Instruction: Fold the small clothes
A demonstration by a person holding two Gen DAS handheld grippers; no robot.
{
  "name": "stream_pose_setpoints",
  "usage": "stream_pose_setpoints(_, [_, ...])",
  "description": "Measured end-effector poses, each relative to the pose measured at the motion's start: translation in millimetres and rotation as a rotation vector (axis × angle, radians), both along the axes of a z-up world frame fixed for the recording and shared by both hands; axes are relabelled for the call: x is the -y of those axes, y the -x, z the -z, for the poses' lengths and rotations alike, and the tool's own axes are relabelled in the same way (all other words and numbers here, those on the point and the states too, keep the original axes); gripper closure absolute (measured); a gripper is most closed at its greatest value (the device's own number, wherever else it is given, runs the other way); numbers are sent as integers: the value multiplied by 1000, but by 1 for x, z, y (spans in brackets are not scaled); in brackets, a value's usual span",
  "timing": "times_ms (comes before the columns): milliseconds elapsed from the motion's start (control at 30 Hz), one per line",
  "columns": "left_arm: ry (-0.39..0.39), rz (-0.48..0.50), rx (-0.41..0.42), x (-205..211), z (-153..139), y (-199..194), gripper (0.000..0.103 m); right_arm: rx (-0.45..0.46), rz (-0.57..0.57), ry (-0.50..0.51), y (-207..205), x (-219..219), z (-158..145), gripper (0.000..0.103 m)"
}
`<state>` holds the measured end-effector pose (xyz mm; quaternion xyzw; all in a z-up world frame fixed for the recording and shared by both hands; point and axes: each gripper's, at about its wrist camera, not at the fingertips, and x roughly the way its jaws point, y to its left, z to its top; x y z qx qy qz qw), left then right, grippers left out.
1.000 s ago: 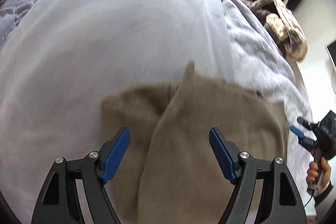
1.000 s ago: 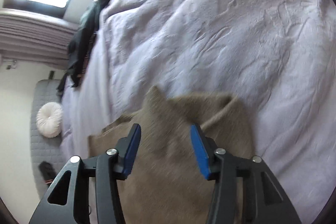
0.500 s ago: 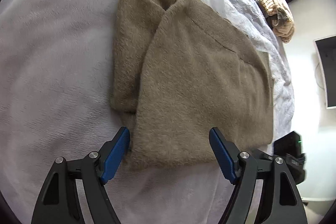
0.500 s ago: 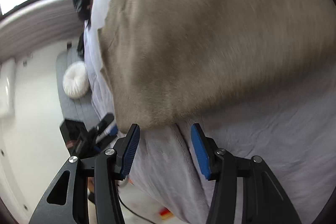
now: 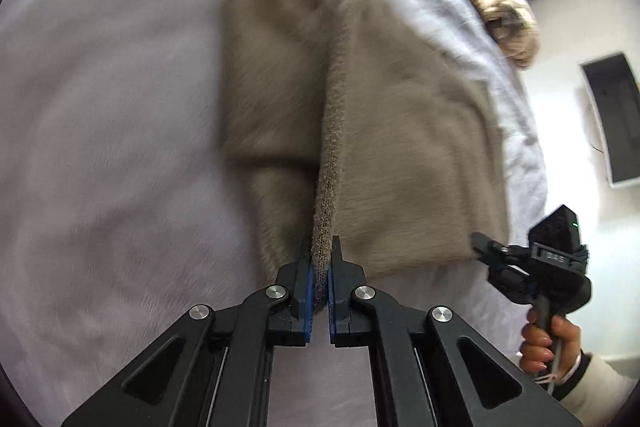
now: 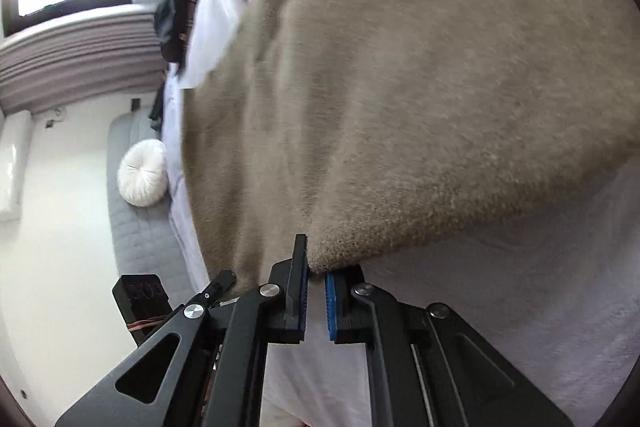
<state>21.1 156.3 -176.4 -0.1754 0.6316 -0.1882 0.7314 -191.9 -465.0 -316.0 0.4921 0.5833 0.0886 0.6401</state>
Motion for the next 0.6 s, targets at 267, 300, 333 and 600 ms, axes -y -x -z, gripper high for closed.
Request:
stream_pose_setpoints(267, [-32, -59, -23, -12, 11, 9, 97, -80, -45, 28, -5, -7, 20, 93])
stream_pose_setpoints(300, [-54, -48, -19, -10, 7, 10, 97, -95, -75, 44, -6, -7, 17, 92])
stream_pose_setpoints(333, [-78, -38, -14, -8, 2, 11, 97, -106, -105, 58, -7, -6, 13, 92])
stream_pose_setpoints(600, [-156, -6, 126, 9, -51, -10, 97, 41, -162, 193, -22, 47, -51, 91])
